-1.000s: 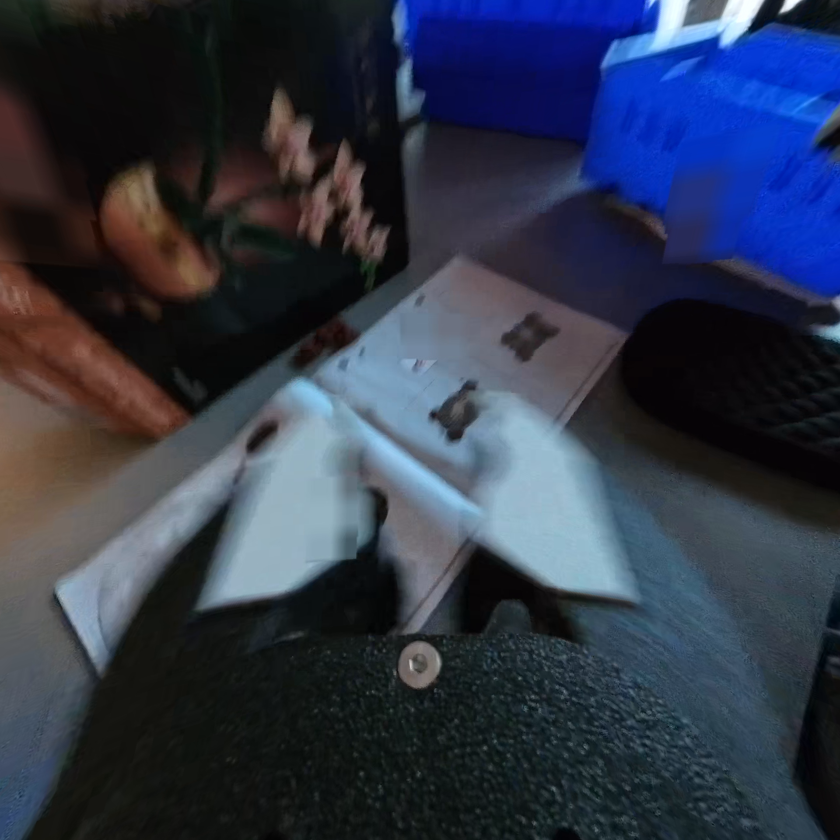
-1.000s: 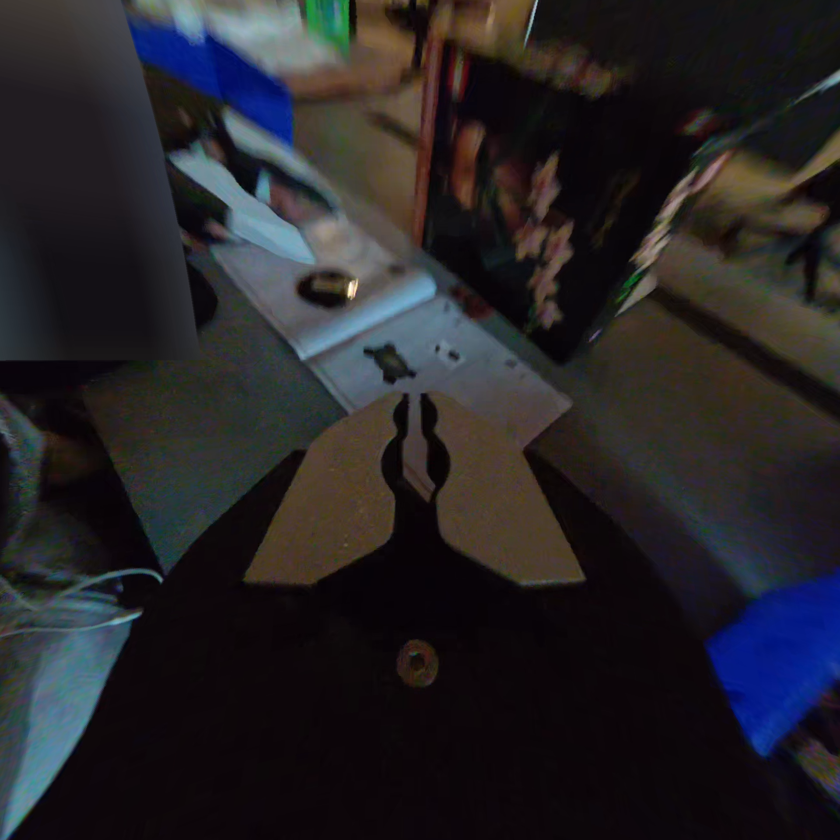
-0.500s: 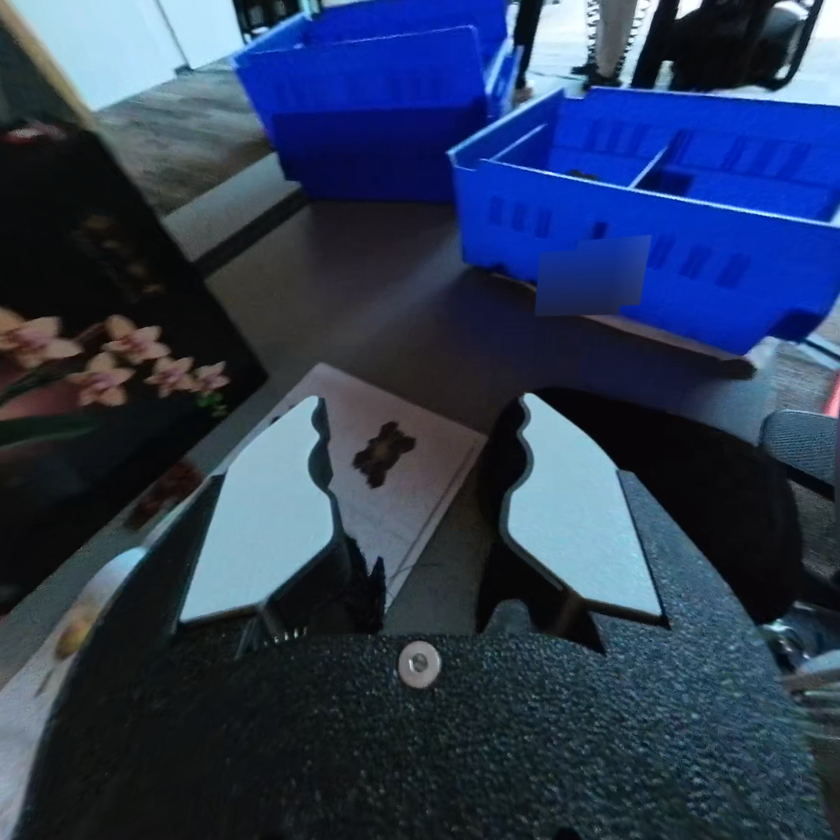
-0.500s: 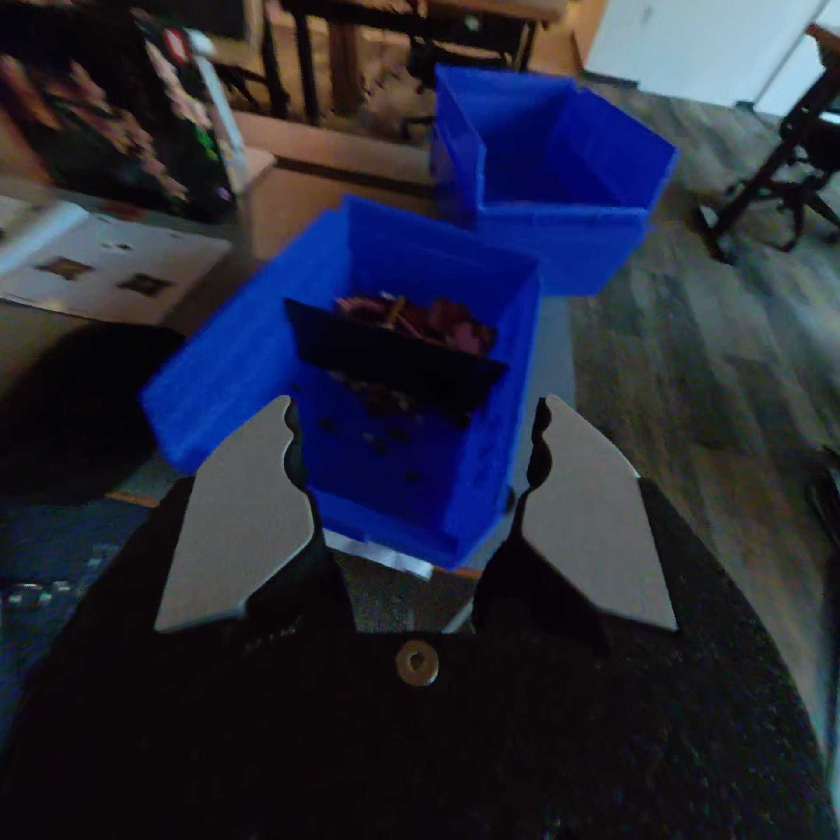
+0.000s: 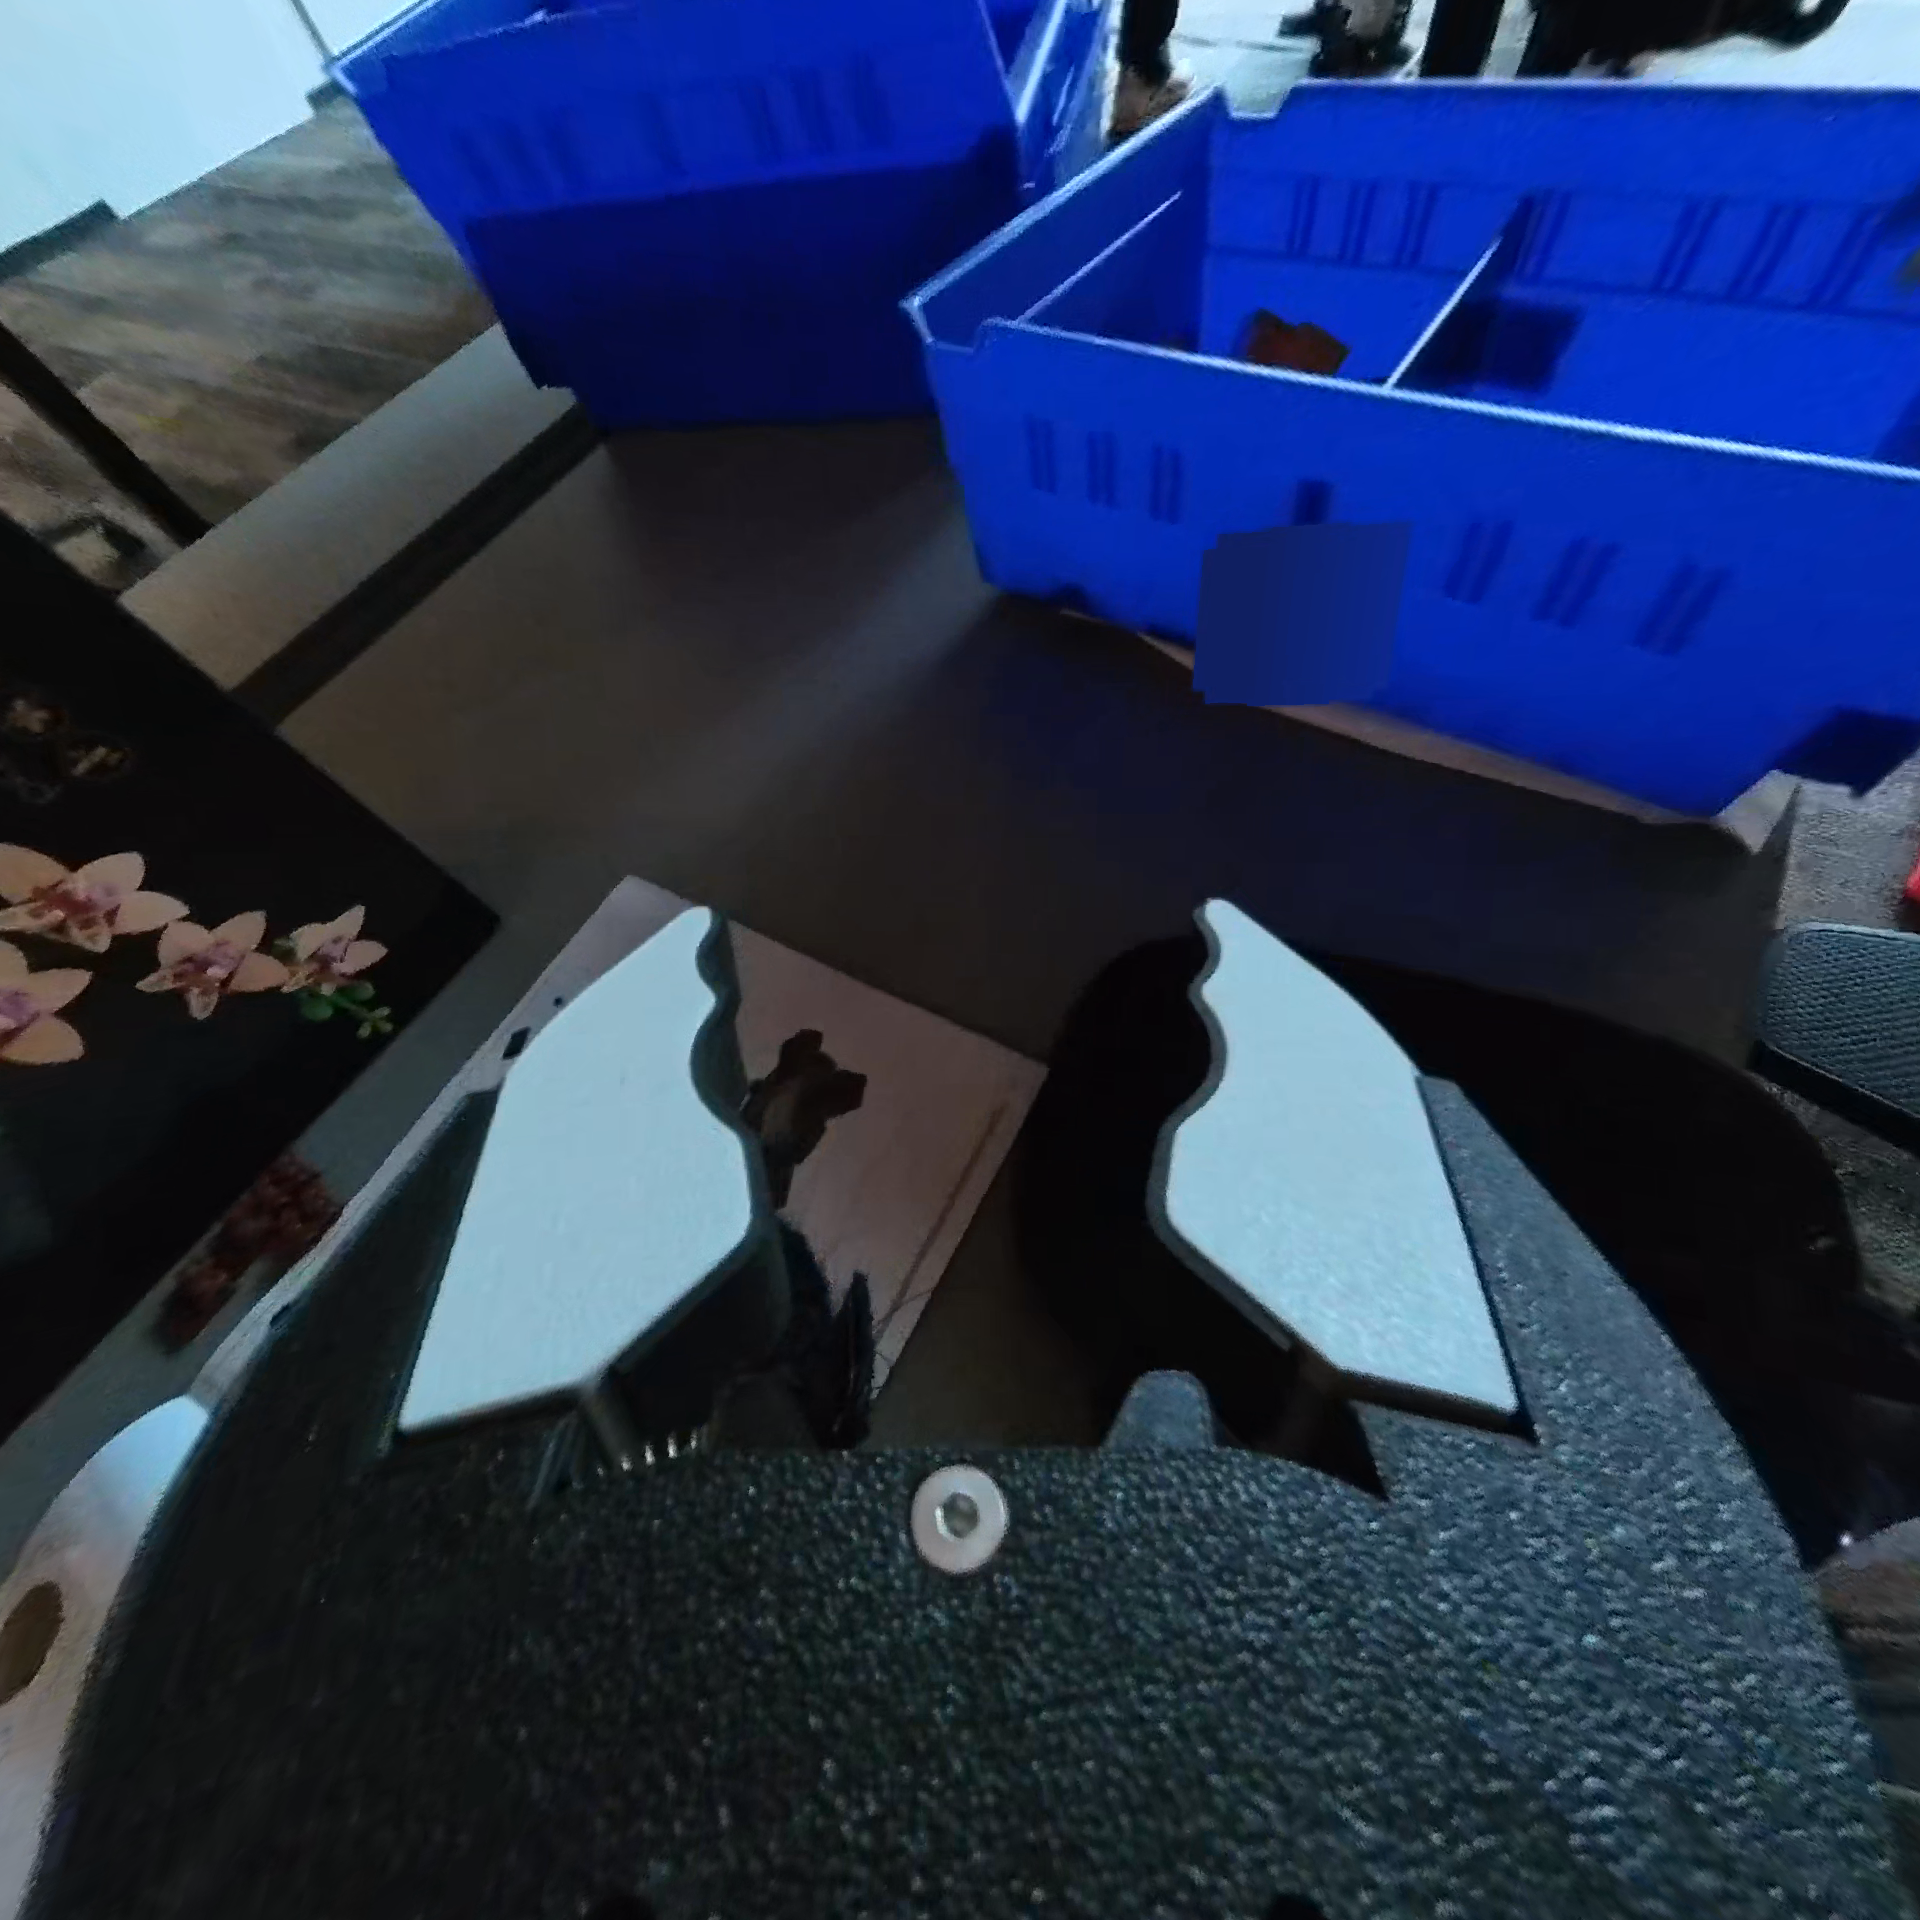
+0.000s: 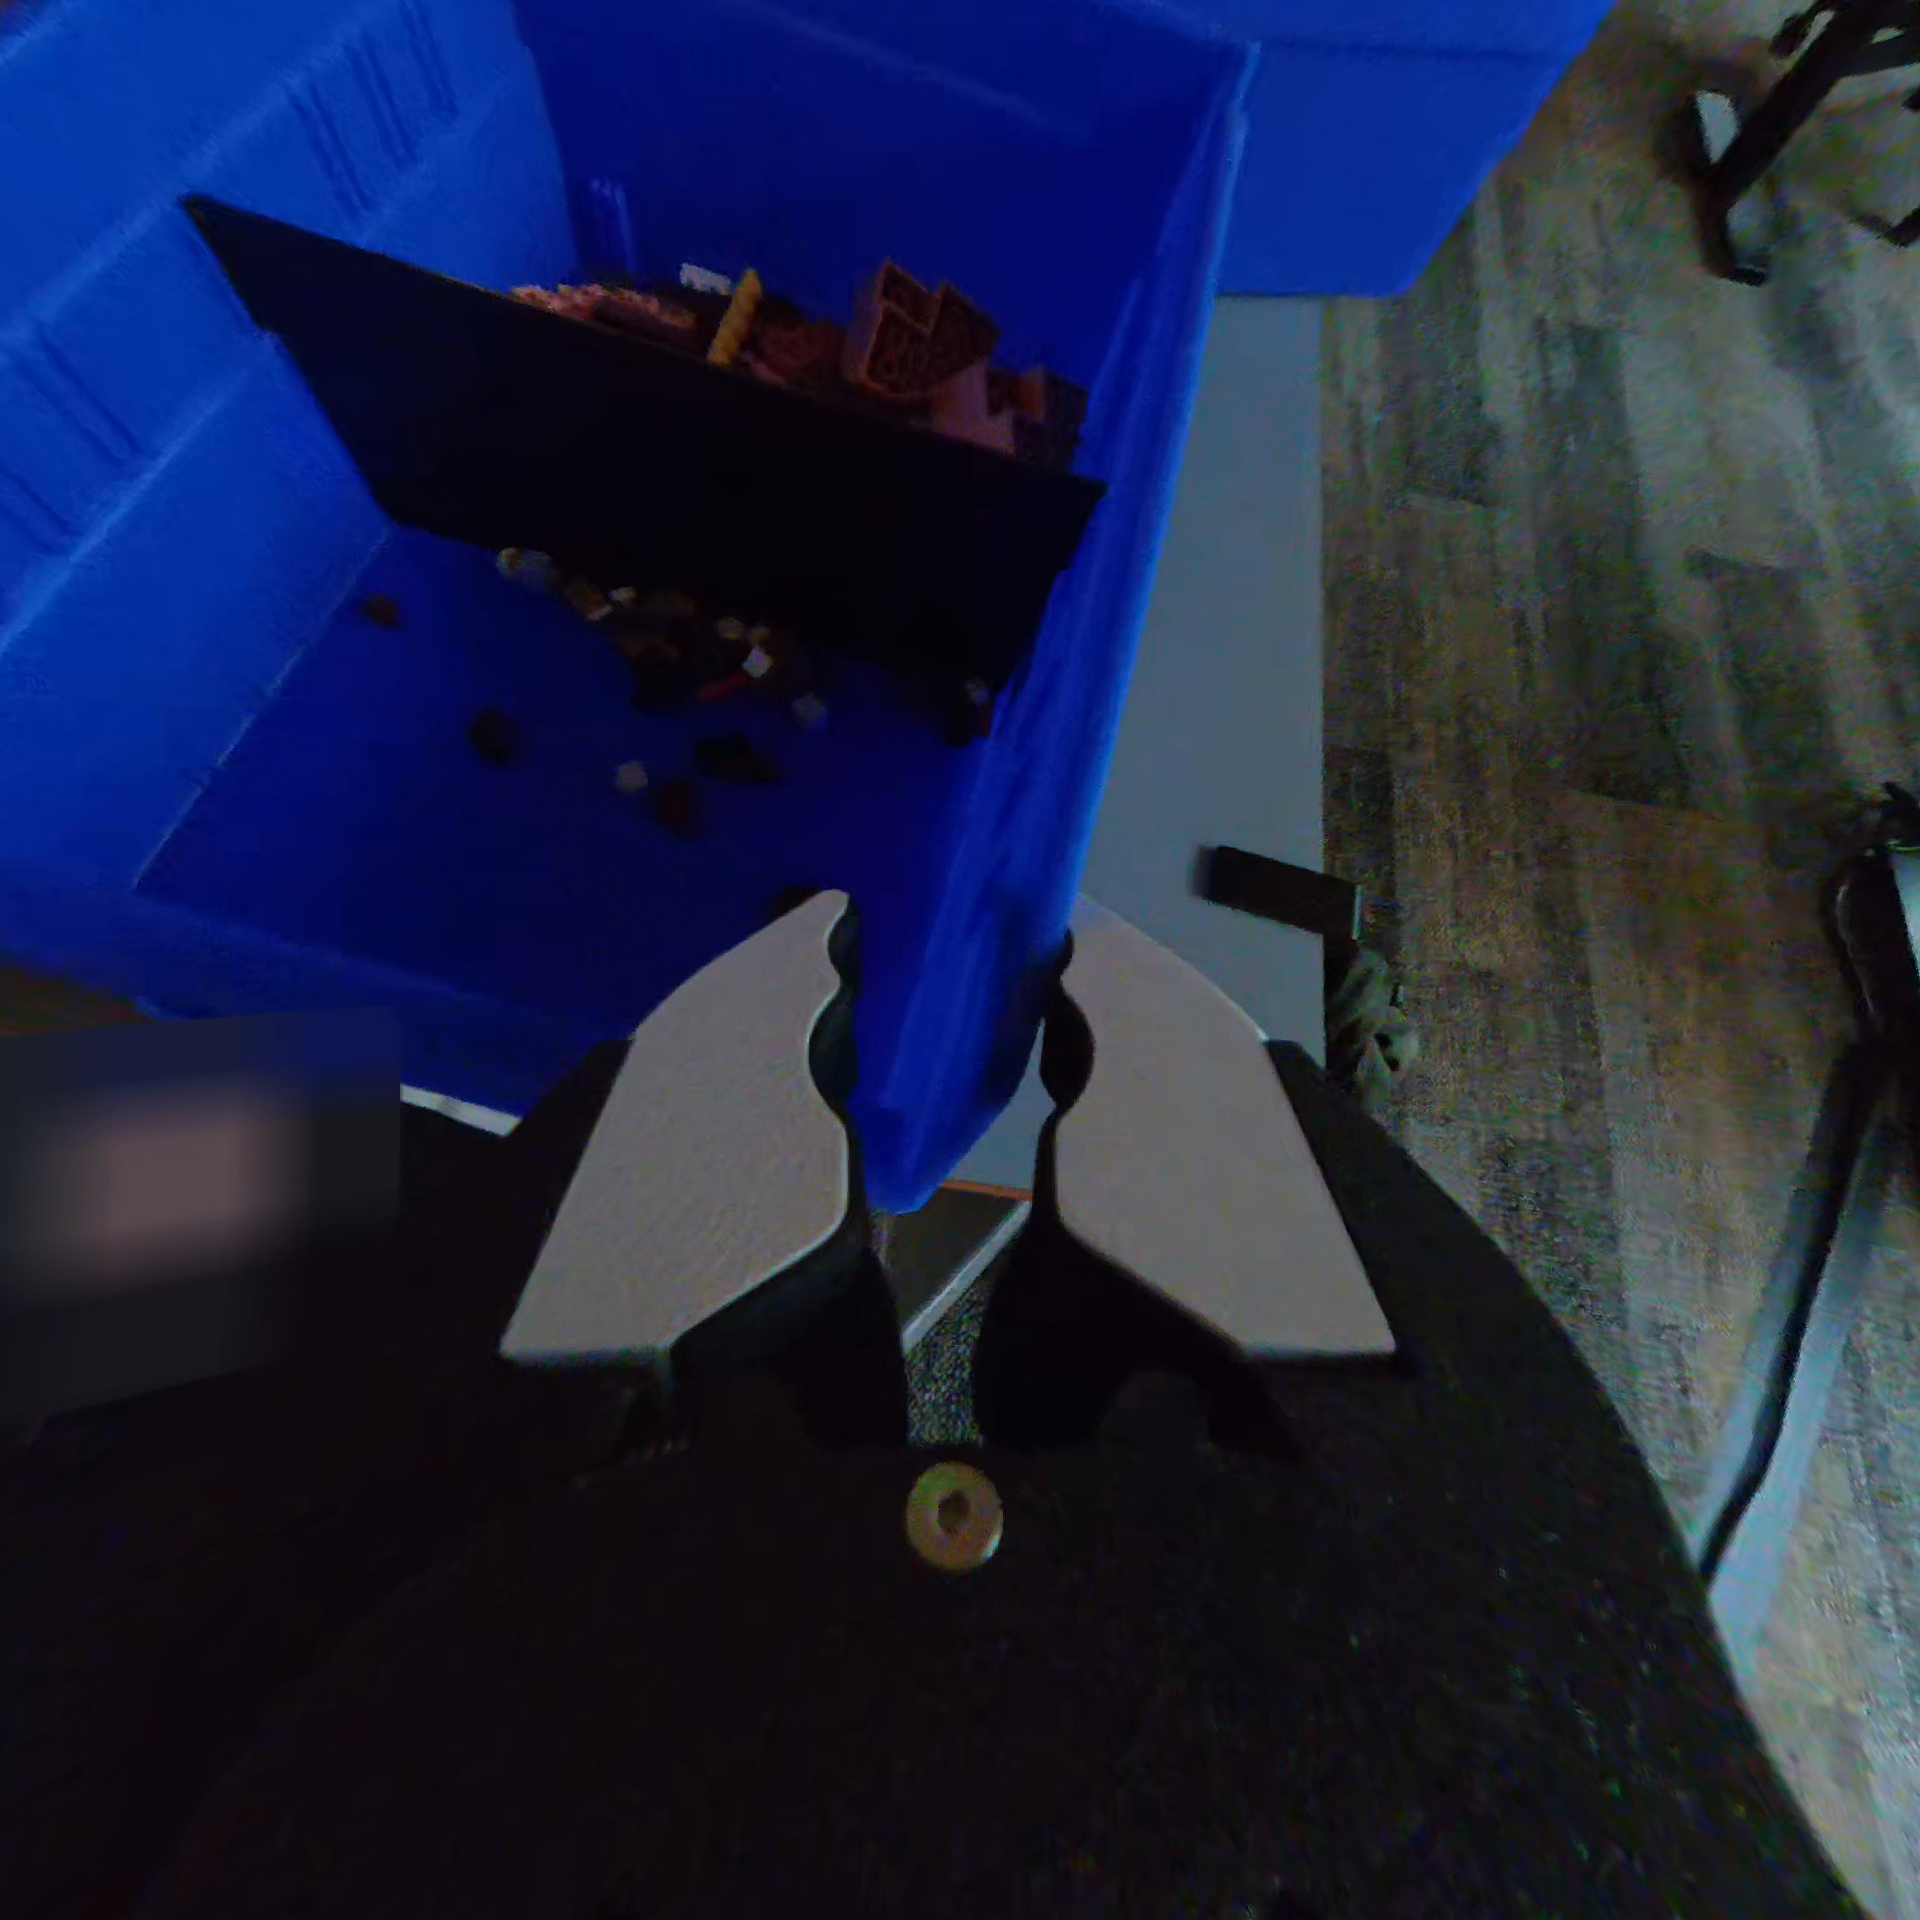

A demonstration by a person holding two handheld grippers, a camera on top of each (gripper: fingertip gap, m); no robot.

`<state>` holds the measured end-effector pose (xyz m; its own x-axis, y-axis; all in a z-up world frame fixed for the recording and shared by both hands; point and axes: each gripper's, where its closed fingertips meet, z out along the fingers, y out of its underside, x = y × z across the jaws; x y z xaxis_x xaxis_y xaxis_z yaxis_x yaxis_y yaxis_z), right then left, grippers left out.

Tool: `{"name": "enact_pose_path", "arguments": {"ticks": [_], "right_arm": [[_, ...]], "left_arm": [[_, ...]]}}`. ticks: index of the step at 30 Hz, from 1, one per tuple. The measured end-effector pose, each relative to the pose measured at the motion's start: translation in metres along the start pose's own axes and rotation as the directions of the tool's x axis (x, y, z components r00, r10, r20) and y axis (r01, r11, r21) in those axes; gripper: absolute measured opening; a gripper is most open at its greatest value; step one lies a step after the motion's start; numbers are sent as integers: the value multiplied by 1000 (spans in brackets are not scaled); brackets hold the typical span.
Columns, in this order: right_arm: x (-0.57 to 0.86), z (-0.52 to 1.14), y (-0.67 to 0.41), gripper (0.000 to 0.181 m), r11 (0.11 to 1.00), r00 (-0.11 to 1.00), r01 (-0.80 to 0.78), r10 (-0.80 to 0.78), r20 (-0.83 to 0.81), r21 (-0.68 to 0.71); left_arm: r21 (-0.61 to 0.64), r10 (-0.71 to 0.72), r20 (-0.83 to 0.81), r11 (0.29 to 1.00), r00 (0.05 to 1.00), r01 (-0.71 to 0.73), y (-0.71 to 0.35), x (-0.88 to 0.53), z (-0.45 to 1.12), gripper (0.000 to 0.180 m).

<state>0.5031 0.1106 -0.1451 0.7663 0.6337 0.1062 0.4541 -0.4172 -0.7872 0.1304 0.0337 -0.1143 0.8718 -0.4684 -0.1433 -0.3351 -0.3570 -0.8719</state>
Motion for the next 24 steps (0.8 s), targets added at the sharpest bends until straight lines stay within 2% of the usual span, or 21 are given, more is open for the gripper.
{"name": "enact_pose_path", "arguments": {"ticks": [11, 14, 16, 17, 19, 21, 24], "right_arm": [[-3, 1, -1, 28, 1000, 1000, 1, -1, 14, 19], [1, -3, -4, 43, 1000, 1000, 3, -3, -18, 11], [3, -14, -19, 45, 998, 997, 41, -38, -67, 44], [-5, -21, -32, 41, 994, 996, 77, -73, -54, 82], [-39, -26, -56, 30, 982, 986, 134, -146, 86, 134], [-78, -16, -59, 29, 984, 948, 167, -177, 266, 57], [-103, 22, -38, 22, 941, 906, 294, -219, 362, -168]], "left_arm": [[-16, -41, 34, 999, 999, 42, 14, -16, -3, 76], [-26, -39, 42, 999, 998, 40, 17, -18, -4, 76], [-33, -24, 62, 999, 998, 26, 19, -22, -7, 75], [-35, -21, 69, 999, 997, 24, 20, -23, -8, 75], [-30, -27, 72, 999, 997, 29, 22, -25, -11, 74], [-21, -39, 79, 999, 996, 41, 24, -28, -15, 74], [-10, -52, 91, 999, 994, 53, 29, -33, -22, 74]]}}
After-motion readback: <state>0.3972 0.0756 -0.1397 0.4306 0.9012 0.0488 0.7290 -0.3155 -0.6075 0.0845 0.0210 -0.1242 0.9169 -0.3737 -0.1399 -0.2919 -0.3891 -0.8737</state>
